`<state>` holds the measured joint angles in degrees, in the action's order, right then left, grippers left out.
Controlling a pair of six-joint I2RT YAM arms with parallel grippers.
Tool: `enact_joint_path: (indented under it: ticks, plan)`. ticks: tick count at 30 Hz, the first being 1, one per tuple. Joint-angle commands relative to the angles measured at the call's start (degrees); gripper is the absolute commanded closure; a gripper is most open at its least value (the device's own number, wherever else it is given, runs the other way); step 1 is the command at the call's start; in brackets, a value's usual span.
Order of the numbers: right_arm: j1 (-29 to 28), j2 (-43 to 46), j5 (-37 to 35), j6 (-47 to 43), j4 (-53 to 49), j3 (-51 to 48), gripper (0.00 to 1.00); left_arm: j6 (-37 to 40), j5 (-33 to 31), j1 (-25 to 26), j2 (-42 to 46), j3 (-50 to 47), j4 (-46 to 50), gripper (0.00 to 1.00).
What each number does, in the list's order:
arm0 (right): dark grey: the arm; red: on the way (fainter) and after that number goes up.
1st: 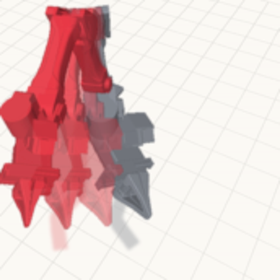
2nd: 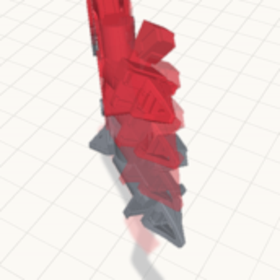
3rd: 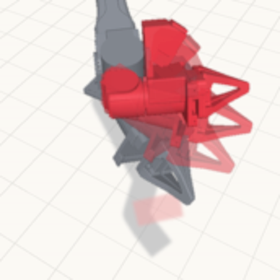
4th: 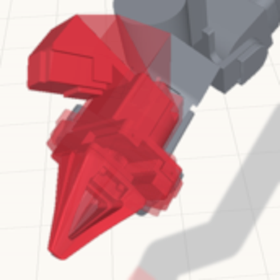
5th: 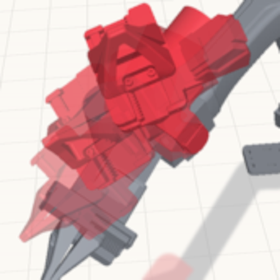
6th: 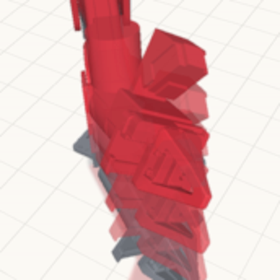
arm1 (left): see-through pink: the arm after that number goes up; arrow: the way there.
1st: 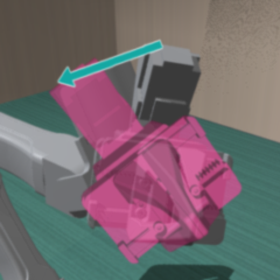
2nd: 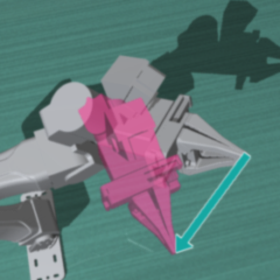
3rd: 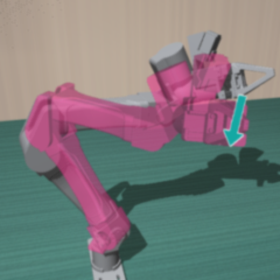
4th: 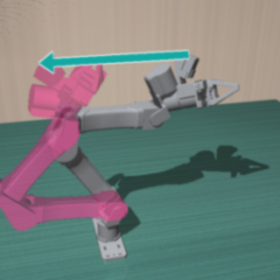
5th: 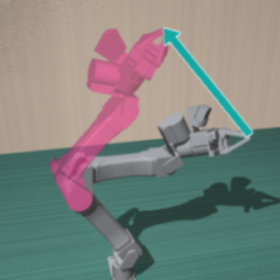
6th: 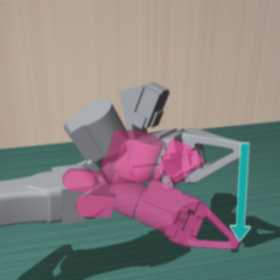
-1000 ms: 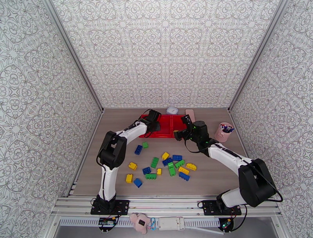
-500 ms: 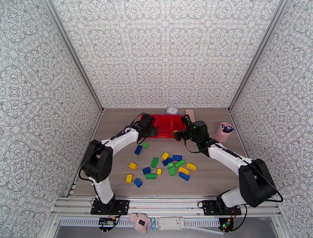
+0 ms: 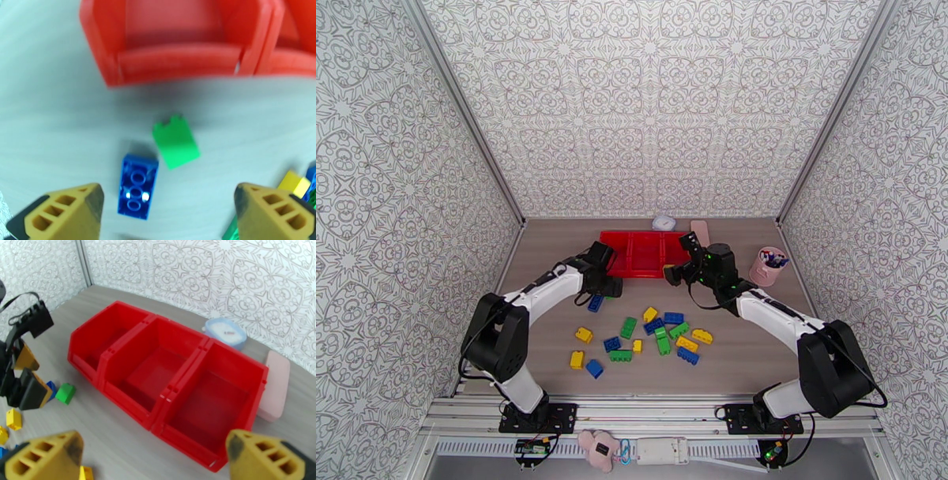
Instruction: Sort the legos into containers by color
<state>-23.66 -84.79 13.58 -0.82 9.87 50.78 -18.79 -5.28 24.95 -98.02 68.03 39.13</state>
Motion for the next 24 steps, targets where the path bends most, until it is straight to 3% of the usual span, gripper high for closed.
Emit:
enact_joint_path:
  ticks: [1,11,24]
  plan:
    - [-0.42,-0.67,1.18,0.68,0.68,1.66,0.00,1.12,2.36,-0.43,-2.40,-0.69,3.14,0.10]
    - [-0.42,-0.18,0.67,0.36,-0.12,1.14,0.00,0.81,0.80,-2.07,-7.13,-2.11,0.17,0.14]
    - [-0.42,-0.55,0.91,0.37,-0.04,1.33,0.00,0.50,-0.43,-1.79,-8.12,-2.55,0.36,0.58]
